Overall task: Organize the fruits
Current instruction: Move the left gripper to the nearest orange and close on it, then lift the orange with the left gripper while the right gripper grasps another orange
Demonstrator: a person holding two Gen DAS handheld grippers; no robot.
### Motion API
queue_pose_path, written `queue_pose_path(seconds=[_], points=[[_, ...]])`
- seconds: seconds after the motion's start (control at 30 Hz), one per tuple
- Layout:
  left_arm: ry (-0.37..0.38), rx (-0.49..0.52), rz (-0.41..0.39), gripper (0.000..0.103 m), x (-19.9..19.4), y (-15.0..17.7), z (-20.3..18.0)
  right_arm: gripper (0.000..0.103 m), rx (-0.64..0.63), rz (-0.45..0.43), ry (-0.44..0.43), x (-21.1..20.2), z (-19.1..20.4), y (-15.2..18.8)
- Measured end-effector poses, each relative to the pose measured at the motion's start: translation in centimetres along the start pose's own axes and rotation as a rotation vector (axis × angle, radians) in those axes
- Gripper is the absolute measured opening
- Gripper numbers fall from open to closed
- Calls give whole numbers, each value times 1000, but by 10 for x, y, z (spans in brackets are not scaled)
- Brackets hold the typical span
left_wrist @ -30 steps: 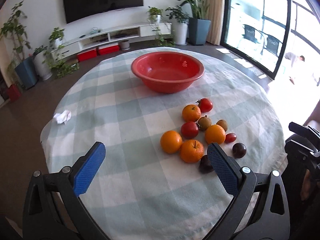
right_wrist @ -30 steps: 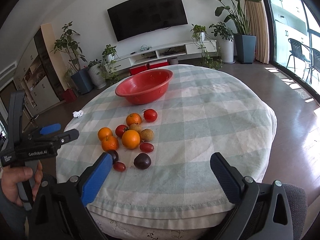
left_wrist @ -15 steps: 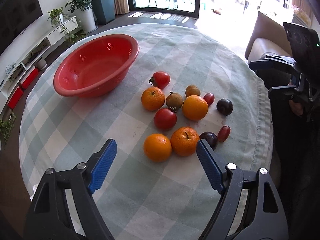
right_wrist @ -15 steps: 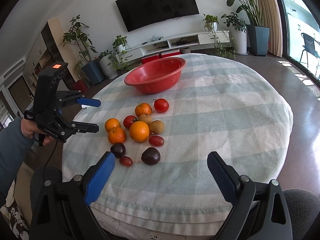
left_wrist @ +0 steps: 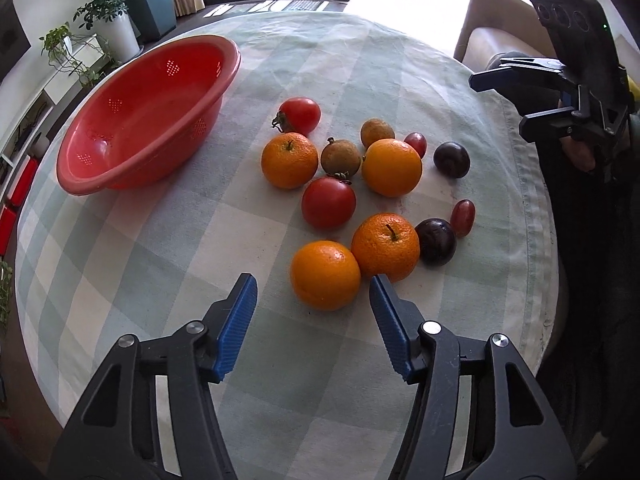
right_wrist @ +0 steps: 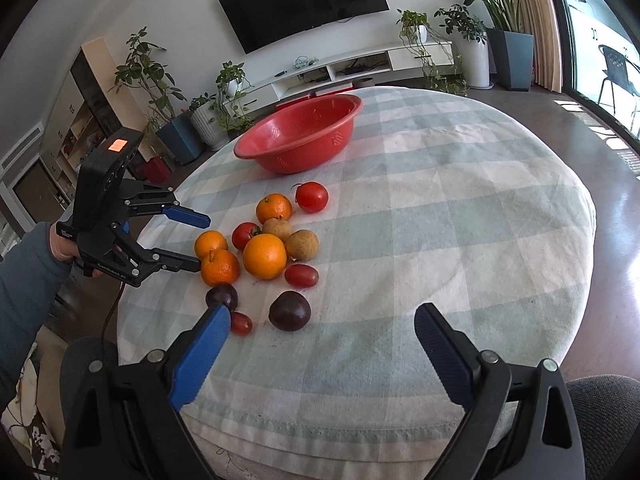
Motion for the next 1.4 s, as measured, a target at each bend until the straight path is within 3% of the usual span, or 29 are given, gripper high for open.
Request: queue_pose_path(seconds=[0.3,0.37,0.5,0.8,0.97,1.13,1.4], points=[[70,27,13,53,3,-3,-1,96,2,20,1,7,-1,3],[121,24,25,46,5,-1,-5,95,2,22,1,7,-1,3],[148,0,0,39,3,-3,-6,94,8,25,3,8,-2,2],[89,-36,-48,35,0,0,-5,90,-20,32,11,11,3,0],[16,-80,-67,35,-7,8,-2,81,-126,8,21,8,18,-13],[-58,-223,-171,35,-29,23,9,78,-181,0,19,13,26,-32],[-168,-575,-476,35,-88,23,18,62,-289,95,-28,46,61,-35]])
Point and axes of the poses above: each gripper's, at about its wrist camera, not at the fingertips, and x roughly the way its jaws point, z to its left, y to its underside, the point moved 9 cm from there along x, roughly the way its jaws point, and after that the axes turned 6 degrees about y, right-handed, at the moved point
